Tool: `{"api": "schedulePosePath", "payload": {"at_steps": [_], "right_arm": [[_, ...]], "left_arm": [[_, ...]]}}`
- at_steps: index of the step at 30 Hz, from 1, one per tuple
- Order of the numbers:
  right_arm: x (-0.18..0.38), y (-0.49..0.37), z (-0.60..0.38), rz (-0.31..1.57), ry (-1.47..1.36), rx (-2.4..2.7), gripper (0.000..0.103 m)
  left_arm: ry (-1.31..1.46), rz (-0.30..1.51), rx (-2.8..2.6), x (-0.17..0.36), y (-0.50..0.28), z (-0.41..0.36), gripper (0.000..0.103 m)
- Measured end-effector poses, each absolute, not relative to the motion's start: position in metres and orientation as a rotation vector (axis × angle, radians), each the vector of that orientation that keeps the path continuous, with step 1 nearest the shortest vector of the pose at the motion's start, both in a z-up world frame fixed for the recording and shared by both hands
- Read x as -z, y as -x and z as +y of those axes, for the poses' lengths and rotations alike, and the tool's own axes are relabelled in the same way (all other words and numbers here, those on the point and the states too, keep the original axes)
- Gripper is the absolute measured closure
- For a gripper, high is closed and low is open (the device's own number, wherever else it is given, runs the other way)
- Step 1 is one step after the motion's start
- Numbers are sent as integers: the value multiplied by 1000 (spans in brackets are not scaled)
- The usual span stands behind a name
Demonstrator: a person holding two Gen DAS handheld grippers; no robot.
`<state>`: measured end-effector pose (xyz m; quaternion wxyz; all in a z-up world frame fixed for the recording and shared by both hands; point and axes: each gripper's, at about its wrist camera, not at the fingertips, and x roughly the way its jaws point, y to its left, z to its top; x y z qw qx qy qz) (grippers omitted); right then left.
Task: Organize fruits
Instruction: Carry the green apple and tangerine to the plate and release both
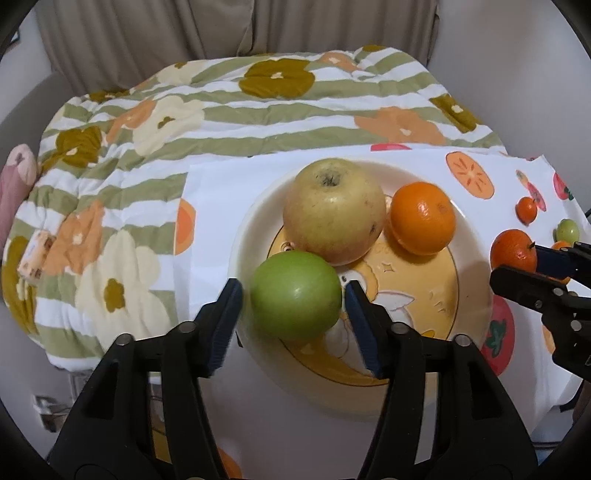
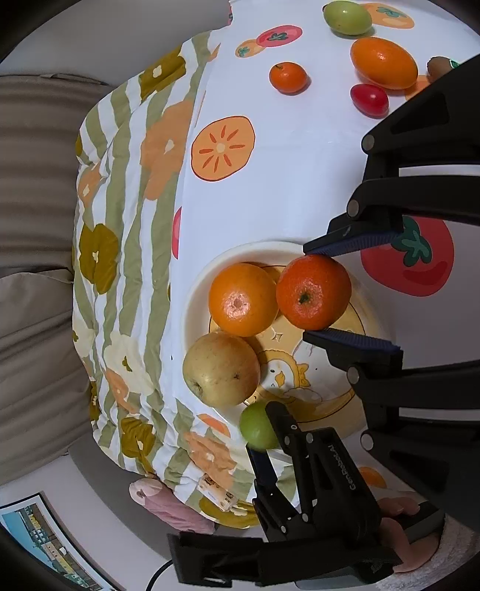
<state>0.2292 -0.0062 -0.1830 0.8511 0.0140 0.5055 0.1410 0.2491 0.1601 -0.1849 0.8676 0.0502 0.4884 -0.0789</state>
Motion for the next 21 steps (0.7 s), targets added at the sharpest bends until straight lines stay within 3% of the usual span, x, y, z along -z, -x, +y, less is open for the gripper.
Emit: {"api": "schedulePosePath", "payload": {"at_steps": [1, 3, 21], "right_arm": [[182, -229, -7, 1062, -28, -296, 67], [180, -228, -6, 1058, -25, -294, 67], [187, -224, -1, 1018, 4, -396, 67]], "left_arm": [[-106, 1013, 166, 182, -248, 160, 14], [-95, 989, 164, 177, -244, 161, 3], [-105, 1037, 58, 177, -210, 196, 0]]}}
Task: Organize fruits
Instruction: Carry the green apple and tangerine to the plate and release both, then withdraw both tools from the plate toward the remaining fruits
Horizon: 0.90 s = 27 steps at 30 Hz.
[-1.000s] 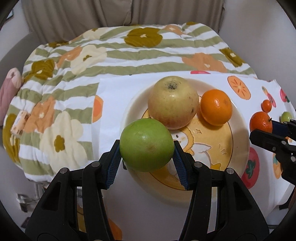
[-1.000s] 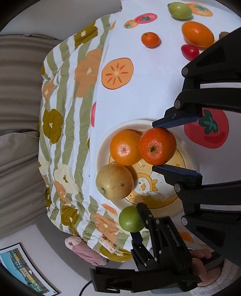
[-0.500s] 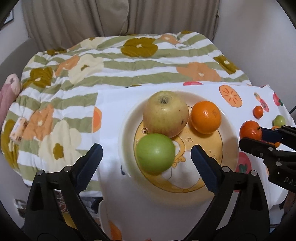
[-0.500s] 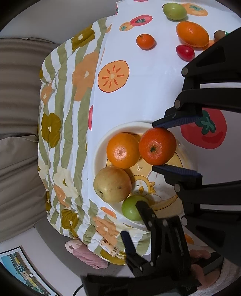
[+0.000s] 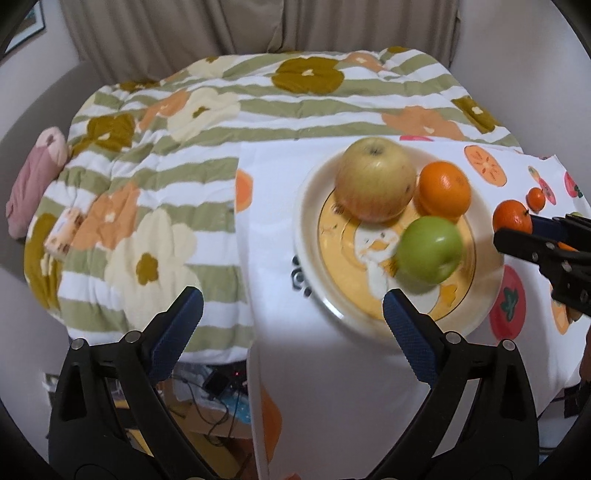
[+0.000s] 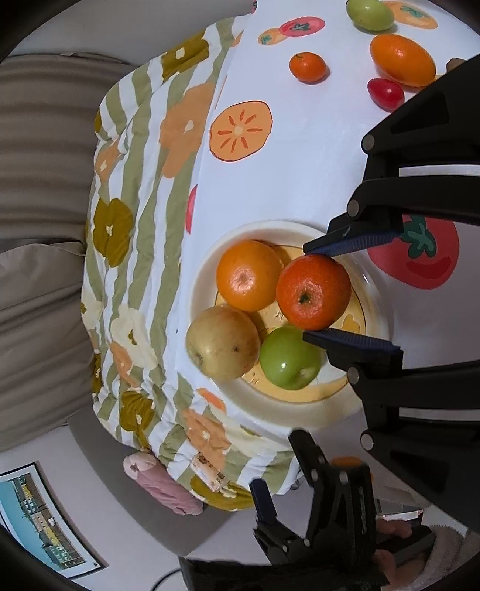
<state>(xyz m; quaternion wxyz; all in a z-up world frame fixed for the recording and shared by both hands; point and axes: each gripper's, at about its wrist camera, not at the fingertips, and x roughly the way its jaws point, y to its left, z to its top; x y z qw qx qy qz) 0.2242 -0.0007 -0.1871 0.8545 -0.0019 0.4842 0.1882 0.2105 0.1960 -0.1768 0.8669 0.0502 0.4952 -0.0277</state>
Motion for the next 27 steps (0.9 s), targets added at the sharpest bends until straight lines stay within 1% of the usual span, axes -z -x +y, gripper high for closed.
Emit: {"api": "schedulePosePath", "payload": {"at_steps": [11, 12, 13, 14, 16, 18, 21, 22, 24, 27], "right_arm": [[207, -233, 8, 1009, 32, -392, 66], [207, -234, 7, 1008, 22, -391, 59], [207, -234, 6, 1007, 11, -391, 49], [206, -233, 5, 1004, -3, -389, 44], [203, -232, 3, 992, -23, -392, 19], [200, -230, 2, 977, -36, -390, 13], [196, -228, 2, 974, -44, -392, 12], [196, -227, 2, 973, -45, -391, 7], [193, -226, 2, 971, -46, -393, 0], [187, -223, 2, 968, -52, -394, 0]], "left_arm": [[-82, 1053, 68, 186, -203, 199, 0], [-81, 1052, 69, 186, -202, 199, 0], [-80, 1052, 71, 186, -201, 199, 0], [-79, 1051, 71, 185, -200, 199, 0], [-79, 1047, 72, 184, -199, 198, 0], [-80, 1042, 71, 182, -198, 198, 0], [-81, 1033, 66, 177, -195, 197, 0], [-81, 1030, 64, 175, -195, 197, 0], [-82, 1025, 60, 171, -193, 196, 0], [-83, 1013, 57, 164, -190, 196, 0]]}}
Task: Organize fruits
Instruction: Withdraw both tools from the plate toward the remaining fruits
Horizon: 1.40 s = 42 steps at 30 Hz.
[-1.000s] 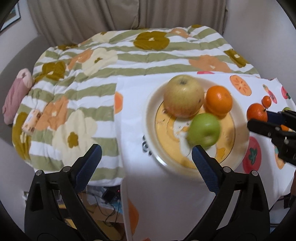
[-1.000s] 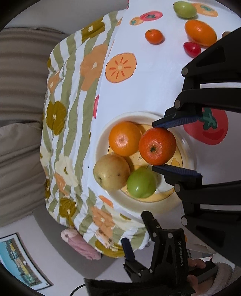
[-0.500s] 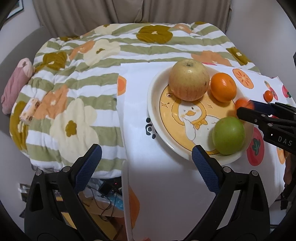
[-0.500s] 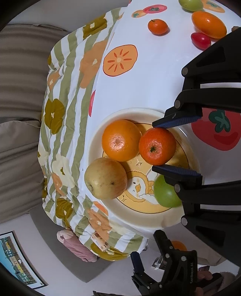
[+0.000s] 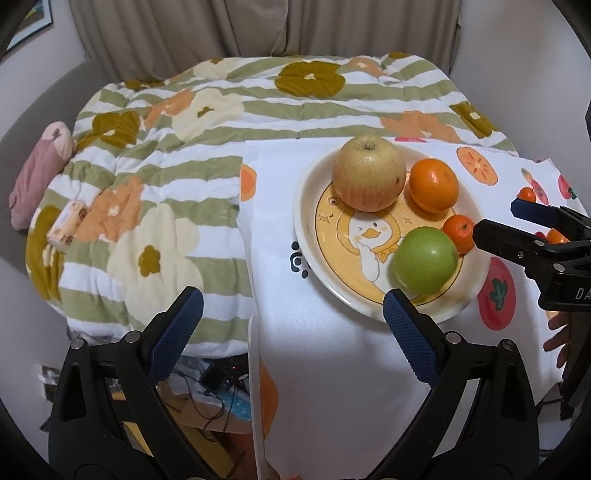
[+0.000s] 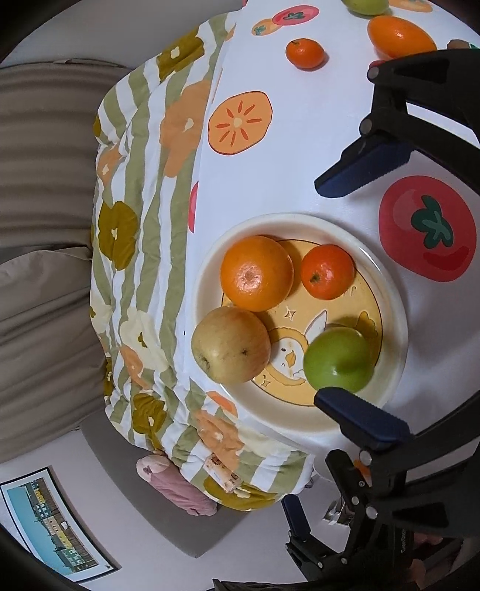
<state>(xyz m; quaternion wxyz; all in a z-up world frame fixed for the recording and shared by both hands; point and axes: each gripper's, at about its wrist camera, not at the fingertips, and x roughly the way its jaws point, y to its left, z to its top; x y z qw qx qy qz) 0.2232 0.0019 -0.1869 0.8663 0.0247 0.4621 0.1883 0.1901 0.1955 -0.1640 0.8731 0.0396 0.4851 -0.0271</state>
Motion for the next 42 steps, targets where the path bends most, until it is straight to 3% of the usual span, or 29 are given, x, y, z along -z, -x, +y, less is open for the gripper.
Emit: {"api": "schedulePosePath", "payload": {"at_steps": [14, 26, 42], "right_arm": [[129, -195, -28, 931, -42, -432, 0], [80, -148, -132, 840, -35, -352, 0], [105, -125, -285, 879, -53, -206, 0]], "left_arm": [[-62, 933, 5, 109, -162, 167, 0], [-9, 882, 82, 75, -124, 68, 0], [-19, 937, 223, 104, -102, -75, 0]]}}
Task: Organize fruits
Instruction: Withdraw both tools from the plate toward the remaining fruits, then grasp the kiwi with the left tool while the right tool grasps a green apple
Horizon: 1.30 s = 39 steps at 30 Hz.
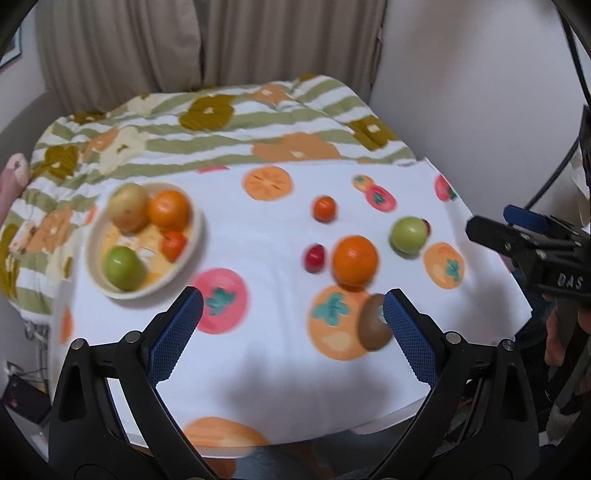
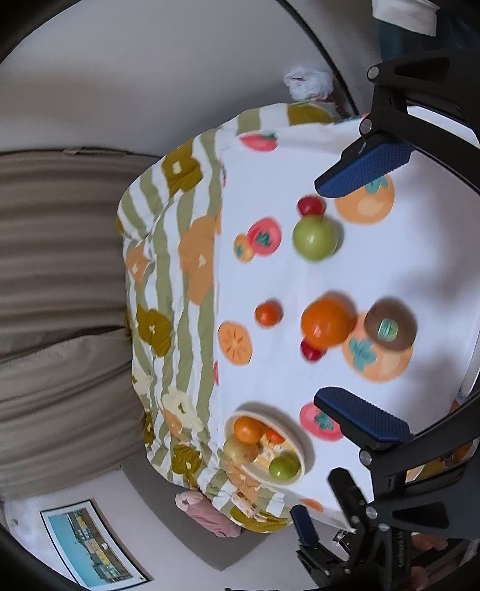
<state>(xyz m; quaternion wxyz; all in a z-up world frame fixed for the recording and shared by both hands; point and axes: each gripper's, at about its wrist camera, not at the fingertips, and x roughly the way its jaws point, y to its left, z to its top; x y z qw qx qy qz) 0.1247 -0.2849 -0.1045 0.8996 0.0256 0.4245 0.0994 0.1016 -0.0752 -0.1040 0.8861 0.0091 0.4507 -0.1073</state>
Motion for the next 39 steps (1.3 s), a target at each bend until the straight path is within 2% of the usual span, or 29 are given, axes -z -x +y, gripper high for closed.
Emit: {"api": "schedulePosePath", "payload": {"at_steps": [15, 26, 28, 32, 34, 39], "right_arm": [[178, -153, -337, 959, -103, -239, 0], [210, -161, -336, 964, -124, -239, 0], [215, -163, -335, 975, -122, -242, 0], [222, -168, -333, 997, -119, -245, 1], [222, -170, -331, 1000, -113, -248, 1], [226, -175, -327, 1016, -120, -262, 6]], "left_arm": [[-77, 1036, 257, 176, -104, -161, 1], [-160, 1065, 266, 209, -101, -180, 16], [-171, 1069, 272, 211, -101, -183, 24], [-186, 1078, 277, 217, -105, -189, 28], [-189, 1083, 281, 218, -107, -191, 40], [-178, 1103, 269, 224, -111, -189, 48]]}}
